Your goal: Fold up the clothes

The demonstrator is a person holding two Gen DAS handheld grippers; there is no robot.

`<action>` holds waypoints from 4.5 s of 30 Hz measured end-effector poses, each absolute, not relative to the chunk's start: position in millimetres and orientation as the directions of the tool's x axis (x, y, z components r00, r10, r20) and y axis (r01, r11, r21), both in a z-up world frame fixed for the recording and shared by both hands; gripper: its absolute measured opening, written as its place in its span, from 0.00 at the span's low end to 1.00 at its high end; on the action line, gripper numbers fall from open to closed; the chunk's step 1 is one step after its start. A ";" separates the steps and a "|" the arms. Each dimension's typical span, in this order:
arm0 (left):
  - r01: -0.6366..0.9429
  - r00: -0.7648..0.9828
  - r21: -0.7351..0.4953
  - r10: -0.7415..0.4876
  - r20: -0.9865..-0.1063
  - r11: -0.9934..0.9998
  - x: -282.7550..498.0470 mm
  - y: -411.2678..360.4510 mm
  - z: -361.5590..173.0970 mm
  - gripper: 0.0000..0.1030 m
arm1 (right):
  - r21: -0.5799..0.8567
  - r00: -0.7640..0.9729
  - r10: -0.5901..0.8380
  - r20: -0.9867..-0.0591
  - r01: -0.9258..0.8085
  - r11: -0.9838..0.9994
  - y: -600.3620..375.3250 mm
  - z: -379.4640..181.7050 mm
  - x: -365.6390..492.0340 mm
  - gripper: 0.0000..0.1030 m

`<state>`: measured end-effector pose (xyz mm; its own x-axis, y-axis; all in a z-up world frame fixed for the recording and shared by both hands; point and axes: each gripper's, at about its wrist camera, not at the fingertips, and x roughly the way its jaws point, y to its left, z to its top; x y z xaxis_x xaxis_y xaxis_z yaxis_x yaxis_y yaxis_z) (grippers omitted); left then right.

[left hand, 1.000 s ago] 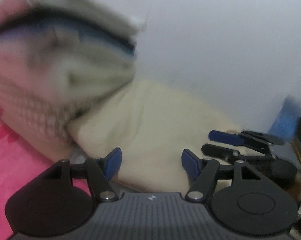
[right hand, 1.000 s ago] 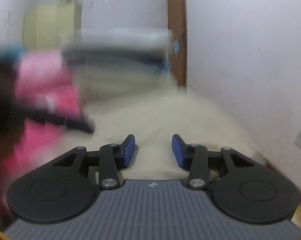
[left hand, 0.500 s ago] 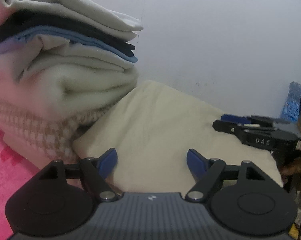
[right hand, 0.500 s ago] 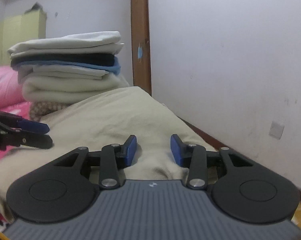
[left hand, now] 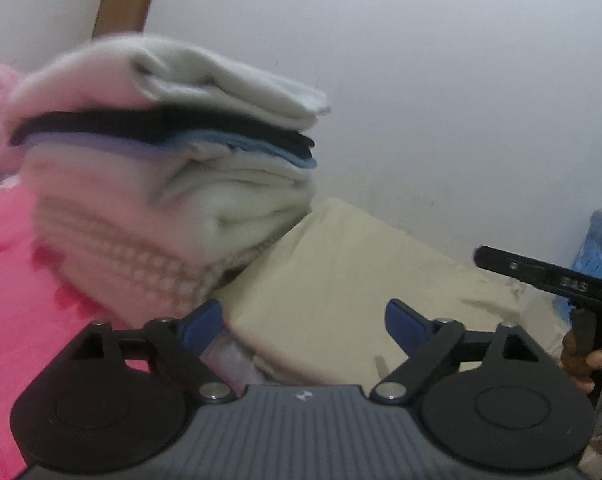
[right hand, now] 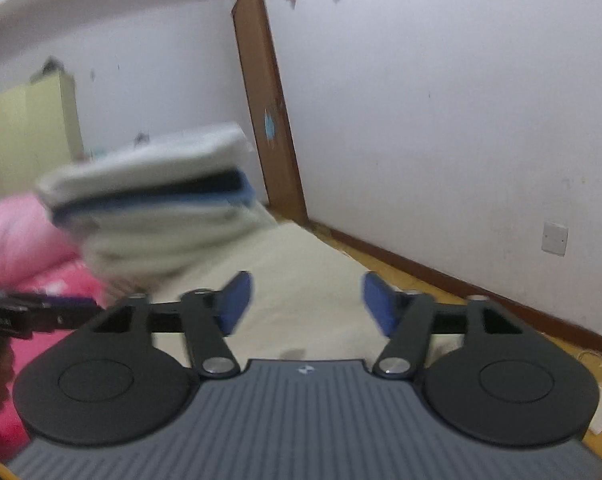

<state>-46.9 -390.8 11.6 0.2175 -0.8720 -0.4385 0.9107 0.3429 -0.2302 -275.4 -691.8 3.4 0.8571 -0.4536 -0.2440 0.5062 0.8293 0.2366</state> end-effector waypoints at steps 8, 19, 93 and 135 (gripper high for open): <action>0.897 0.199 -0.264 -0.857 -0.475 0.354 -89.5 -369.8 46.1 0.97 | 0.341 0.804 -0.413 -0.428 0.567 0.750 -619.9 -18.8 -313.7 0.87; 0.862 0.307 -0.184 -0.774 -0.554 0.473 -168.5 -313.8 61.6 1.00 | 0.239 0.697 -0.475 -0.537 0.666 0.707 -532.6 -4.0 -342.5 0.99; 0.817 0.349 -0.138 -0.671 -0.654 0.560 -270.4 -331.2 38.5 1.00 | -0.049 0.371 -0.757 -0.538 0.883 0.467 -483.0 15.2 -407.3 0.99; 0.821 0.388 -0.079 -0.656 -0.648 0.565 -279.2 -336.3 36.6 1.00 | -0.037 0.383 -0.747 -0.543 0.878 0.477 -480.6 10.3 -413.0 0.99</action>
